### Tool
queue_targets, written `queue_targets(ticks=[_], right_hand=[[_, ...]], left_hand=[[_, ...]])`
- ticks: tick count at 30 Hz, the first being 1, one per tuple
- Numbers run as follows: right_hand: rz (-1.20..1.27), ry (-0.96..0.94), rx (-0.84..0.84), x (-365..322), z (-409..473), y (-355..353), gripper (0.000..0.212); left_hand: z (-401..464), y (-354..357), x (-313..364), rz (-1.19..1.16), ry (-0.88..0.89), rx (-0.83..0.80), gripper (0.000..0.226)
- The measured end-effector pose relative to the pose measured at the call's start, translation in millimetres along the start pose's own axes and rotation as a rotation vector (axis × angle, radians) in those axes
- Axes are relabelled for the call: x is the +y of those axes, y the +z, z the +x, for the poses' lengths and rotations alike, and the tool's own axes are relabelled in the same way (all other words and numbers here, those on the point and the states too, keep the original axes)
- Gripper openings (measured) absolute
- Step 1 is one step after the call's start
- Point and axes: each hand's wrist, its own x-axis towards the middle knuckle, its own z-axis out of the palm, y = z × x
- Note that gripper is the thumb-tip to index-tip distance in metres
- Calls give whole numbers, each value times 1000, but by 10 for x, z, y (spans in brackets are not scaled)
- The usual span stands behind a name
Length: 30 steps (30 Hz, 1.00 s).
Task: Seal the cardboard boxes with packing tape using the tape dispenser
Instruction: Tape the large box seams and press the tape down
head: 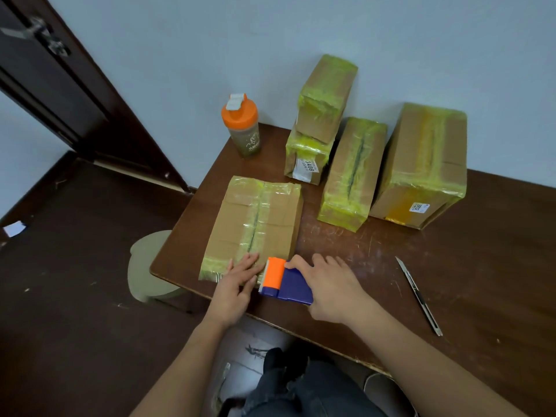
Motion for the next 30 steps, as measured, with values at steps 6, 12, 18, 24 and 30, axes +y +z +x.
queue_targets(ticks=[6, 12, 18, 24, 30], right_hand=[[12, -53, -11, 206, -65, -28, 85], [46, -10, -64, 661, -285, -65, 87], [86, -43, -64, 722, -322, -29, 89], [59, -79, -62, 733, -351, -82, 85], [29, -96, -92, 709, -344, -106, 81]], left_hand=[[4, -23, -24, 30, -1, -14, 41], [3, -9, -9, 7, -4, 23, 41], [-19, -15, 70, 39, -9, 7, 34], [-31, 73, 98, 109, 99, 73, 52], [-33, 109, 110, 219, 167, -2, 59]])
